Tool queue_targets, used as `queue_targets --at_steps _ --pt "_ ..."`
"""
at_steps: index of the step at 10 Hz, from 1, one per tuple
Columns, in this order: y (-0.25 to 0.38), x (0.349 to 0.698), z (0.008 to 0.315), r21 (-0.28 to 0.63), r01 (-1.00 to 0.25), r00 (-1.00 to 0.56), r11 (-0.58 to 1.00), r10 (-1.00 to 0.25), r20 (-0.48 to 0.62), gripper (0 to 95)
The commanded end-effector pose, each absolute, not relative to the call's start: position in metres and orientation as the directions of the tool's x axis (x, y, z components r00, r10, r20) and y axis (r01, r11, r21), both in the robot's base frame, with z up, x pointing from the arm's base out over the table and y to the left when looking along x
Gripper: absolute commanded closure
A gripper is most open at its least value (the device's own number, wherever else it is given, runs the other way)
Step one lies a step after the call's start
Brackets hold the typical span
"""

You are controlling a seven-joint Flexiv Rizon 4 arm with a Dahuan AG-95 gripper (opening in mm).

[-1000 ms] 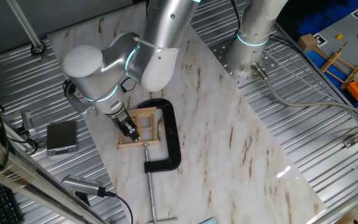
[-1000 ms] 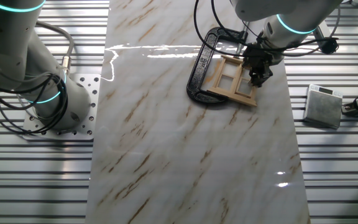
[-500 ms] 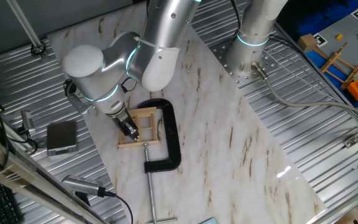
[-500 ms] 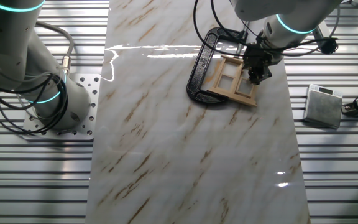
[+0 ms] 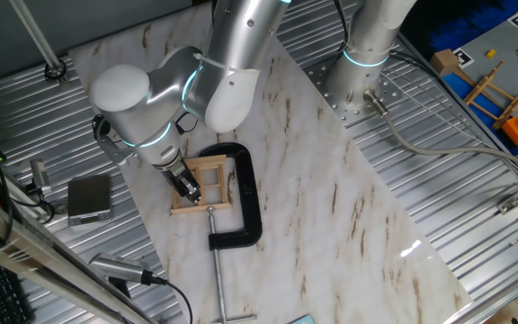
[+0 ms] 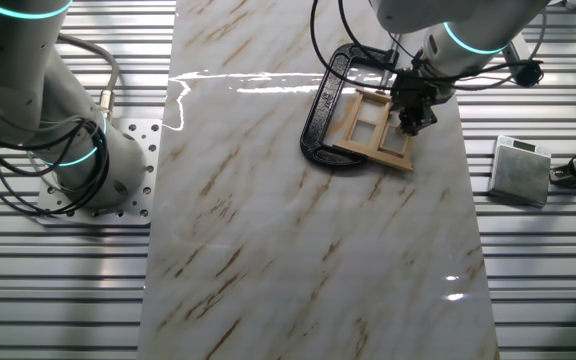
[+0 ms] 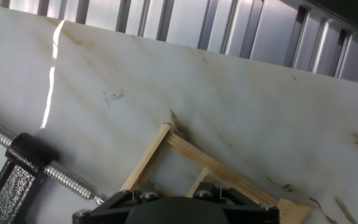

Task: Open a sliding window

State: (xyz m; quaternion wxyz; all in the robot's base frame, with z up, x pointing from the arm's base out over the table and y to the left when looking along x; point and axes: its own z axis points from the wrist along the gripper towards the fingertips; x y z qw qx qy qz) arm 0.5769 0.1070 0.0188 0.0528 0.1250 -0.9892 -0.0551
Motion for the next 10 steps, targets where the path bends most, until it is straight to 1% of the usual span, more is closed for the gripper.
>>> queue_targets --at_steps 1,10 --pt "0.1083 0.5777 0.0185 0.123 -0.245 -0.962 0.962 -0.257 0.09 57.0" --pt "0.1164 0.5808 0.0222 0.133 -0.284 -0.952 0.95 -0.296 0.081 57.0"
